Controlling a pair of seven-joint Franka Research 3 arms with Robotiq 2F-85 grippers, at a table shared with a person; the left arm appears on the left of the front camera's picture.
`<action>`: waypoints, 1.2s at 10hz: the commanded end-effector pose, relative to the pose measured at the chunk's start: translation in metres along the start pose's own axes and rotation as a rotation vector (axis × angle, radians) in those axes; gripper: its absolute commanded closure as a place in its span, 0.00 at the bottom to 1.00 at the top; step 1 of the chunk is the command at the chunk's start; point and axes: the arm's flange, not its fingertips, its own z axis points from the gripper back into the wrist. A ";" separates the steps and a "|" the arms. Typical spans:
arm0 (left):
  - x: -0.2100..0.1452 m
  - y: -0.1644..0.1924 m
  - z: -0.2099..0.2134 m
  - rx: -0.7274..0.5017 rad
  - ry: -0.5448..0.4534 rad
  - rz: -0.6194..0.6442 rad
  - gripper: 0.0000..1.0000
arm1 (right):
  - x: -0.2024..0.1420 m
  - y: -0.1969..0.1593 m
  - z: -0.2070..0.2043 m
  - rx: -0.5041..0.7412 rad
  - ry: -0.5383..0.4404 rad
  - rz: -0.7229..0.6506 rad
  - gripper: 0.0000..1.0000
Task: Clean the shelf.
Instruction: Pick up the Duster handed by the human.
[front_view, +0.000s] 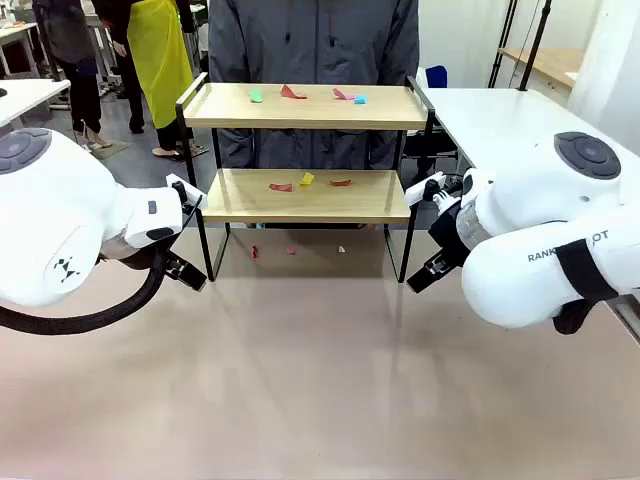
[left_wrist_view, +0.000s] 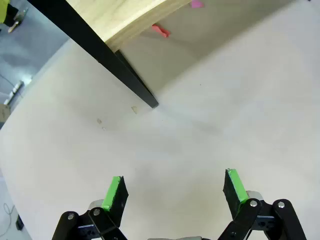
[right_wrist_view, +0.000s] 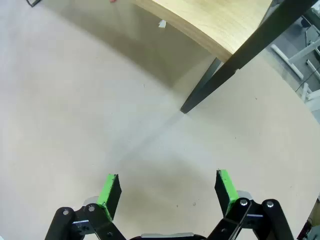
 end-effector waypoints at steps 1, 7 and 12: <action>0.000 0.000 0.000 0.000 0.000 0.000 0.00 | 0.000 0.000 0.000 0.000 0.000 0.000 0.00; 0.000 0.000 0.000 0.000 0.000 0.000 0.00 | 0.000 0.000 0.000 0.000 0.000 0.000 0.00; 0.024 0.030 0.062 -0.111 0.001 -0.027 0.00 | 0.027 -0.044 0.061 0.072 -0.118 -0.040 0.00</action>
